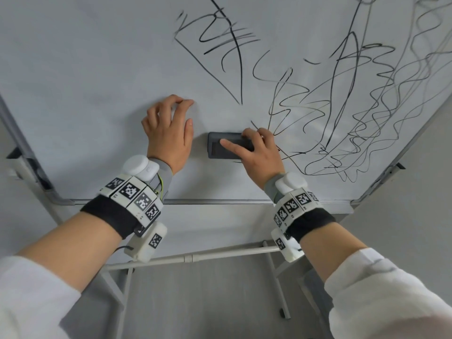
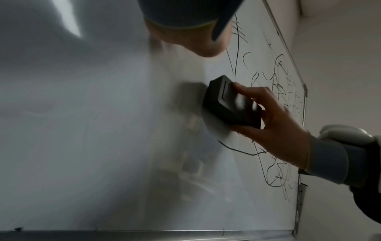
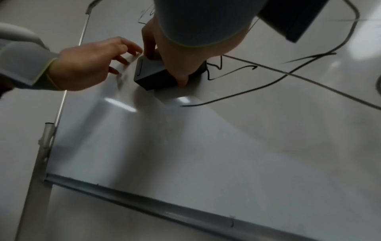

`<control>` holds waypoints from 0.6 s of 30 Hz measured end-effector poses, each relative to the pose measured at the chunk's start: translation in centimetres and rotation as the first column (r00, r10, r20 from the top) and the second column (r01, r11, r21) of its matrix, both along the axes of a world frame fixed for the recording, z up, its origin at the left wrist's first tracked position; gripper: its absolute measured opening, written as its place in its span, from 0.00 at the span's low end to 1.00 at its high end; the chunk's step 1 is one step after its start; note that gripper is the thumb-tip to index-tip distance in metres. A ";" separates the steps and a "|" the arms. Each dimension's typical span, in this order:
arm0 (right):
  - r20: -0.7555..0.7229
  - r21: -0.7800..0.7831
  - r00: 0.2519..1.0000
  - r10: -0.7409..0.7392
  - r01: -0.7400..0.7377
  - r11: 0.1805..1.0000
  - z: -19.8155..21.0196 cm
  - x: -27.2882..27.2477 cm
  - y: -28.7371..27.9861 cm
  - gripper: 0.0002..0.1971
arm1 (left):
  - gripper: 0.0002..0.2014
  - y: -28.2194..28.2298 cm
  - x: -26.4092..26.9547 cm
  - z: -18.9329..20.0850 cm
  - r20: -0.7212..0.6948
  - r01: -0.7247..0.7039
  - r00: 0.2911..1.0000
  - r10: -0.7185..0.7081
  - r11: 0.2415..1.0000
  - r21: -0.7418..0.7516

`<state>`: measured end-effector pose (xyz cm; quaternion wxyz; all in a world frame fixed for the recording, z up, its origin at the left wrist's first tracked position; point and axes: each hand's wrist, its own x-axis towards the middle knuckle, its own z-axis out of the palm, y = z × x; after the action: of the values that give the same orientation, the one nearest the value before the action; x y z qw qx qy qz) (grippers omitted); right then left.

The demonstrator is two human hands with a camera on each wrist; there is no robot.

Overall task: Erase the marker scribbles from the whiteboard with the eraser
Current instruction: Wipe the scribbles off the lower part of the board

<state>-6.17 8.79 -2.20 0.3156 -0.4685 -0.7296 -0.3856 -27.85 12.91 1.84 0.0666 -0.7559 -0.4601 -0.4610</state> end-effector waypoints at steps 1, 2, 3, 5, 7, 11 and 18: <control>0.004 -0.003 1.000 0.005 -0.005 1.000 0.2 0.0 0.1 0.39 | 0.19 0.1 0.0 0.1 0.001 0.000 1.000 0.000 1.000 0.003; 0.005 0.003 1.000 0.009 -0.009 1.000 0.6 0.1 0.2 0.39 | 0.19 0.2 0.0 0.1 0.001 -0.002 1.000 0.002 1.000 0.004; -0.002 0.016 1.000 0.009 -0.009 1.000 1.2 0.1 0.3 0.39 | 0.19 0.2 0.0 0.2 0.002 -0.004 1.000 0.004 1.000 0.004; -0.040 0.054 0.999 -0.005 0.007 0.998 2.7 0.2 0.6 0.36 | 0.19 0.3 0.1 0.5 0.002 -0.010 1.000 0.010 1.000 0.007; -0.089 0.090 0.996 -0.018 0.026 0.996 4.5 0.2 1.0 0.34 | 0.20 0.4 0.2 0.7 0.011 -0.006 1.000 0.006 1.000 0.007; -0.156 0.137 0.988 -0.021 0.043 0.990 7.9 0.2 1.8 0.31 | 0.20 0.7 0.2 1.7 0.017 -0.008 1.000 0.008 1.000 0.028; -0.079 0.145 0.996 0.036 -0.025 0.989 6.7 -0.2 1.8 0.30 | 0.21 0.9 0.3 2.1 0.022 -0.025 0.999 0.023 0.995 0.094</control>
<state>-6.41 10.59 4.52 0.3837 -0.4485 -0.6936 -0.4129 -27.51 13.82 3.92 0.1029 -0.7414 -0.4475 -0.4894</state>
